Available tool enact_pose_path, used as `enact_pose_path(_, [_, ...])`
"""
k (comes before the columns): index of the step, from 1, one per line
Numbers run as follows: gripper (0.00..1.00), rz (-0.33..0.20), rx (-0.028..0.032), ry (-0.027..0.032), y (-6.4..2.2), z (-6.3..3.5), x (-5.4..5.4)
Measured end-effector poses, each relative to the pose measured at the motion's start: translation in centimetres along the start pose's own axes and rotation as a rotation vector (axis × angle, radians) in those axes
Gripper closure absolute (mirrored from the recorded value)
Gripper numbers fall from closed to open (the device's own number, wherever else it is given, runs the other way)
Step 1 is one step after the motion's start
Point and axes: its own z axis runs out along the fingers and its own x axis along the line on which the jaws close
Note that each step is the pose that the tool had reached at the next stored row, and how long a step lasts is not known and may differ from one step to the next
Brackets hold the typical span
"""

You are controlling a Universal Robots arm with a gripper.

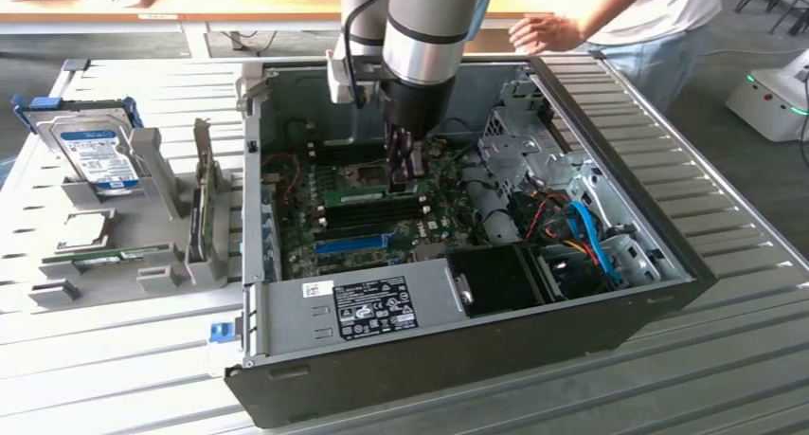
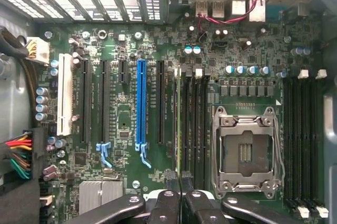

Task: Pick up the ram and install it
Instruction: 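Insert the ram into the slot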

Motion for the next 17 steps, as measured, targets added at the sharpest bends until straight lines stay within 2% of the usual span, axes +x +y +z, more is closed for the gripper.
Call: enact_pose_path(17, [0.88,0.000,0.0000,-0.0001,-0.05,1.61,0.0])
